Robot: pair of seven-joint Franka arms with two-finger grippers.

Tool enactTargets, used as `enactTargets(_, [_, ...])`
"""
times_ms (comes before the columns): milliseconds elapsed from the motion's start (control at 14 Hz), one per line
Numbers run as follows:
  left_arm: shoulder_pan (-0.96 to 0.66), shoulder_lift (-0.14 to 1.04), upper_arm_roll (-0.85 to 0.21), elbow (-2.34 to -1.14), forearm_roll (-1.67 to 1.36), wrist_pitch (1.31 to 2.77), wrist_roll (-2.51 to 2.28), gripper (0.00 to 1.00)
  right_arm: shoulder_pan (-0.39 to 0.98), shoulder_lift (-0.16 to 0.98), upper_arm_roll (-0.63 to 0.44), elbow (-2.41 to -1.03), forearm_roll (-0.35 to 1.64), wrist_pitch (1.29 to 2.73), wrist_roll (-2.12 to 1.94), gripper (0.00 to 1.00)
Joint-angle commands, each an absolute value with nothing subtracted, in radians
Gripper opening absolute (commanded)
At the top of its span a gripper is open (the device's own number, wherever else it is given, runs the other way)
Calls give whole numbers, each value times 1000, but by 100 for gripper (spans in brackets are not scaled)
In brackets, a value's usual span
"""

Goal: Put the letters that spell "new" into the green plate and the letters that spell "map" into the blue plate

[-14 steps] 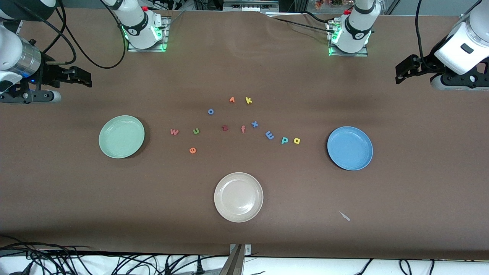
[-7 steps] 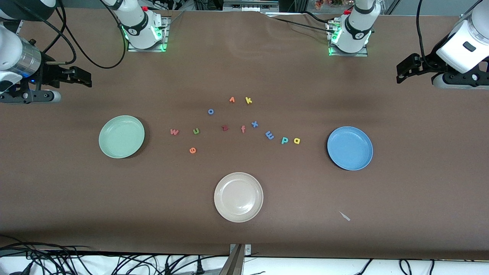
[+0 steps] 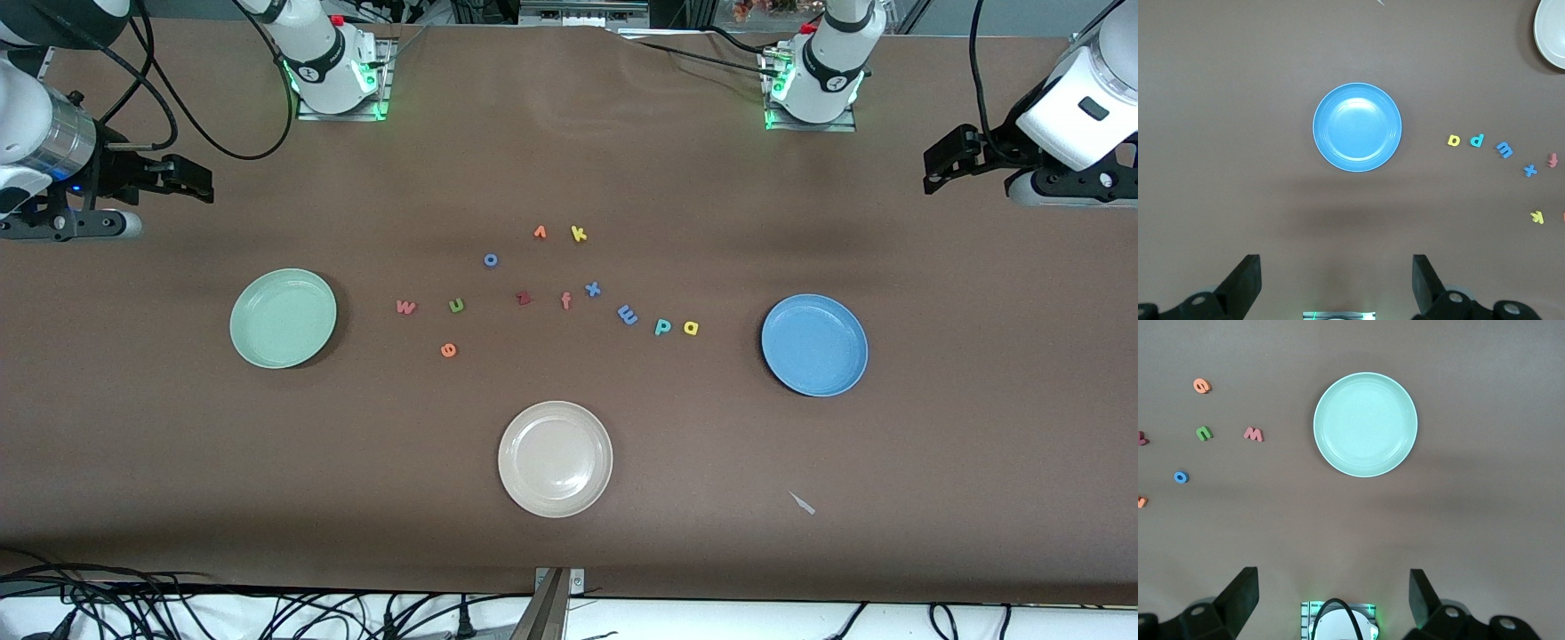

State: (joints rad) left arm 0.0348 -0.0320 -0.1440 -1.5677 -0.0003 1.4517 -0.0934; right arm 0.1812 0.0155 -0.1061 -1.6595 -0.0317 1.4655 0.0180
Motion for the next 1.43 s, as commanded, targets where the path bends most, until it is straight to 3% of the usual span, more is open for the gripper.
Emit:
enactTargets(0, [40,-29,-143,-1548,-3,1428,-81,100,179,17,-104,-1647,-38,1450,3,100])
enactTargets(429, [20,18,-152,-1546,-43,1430,-77,100,187,21,-98,-1652,-38,1456,3,100])
enactTargets(857, [-28,279,-224,-1496,-43,1472,-90,100,273,89,-77,-1652,-38,1482,-2,100])
enactTargets(1071, [-70,405,-241,-1522,-44,1633,-92,100,324,146,-72,-1660,-3,1558,-20,100])
enactTargets(1357, [-162,515,-241,-1555,-32,1834,-132,100,330,213,-41,-1761,37,1771,-126,100])
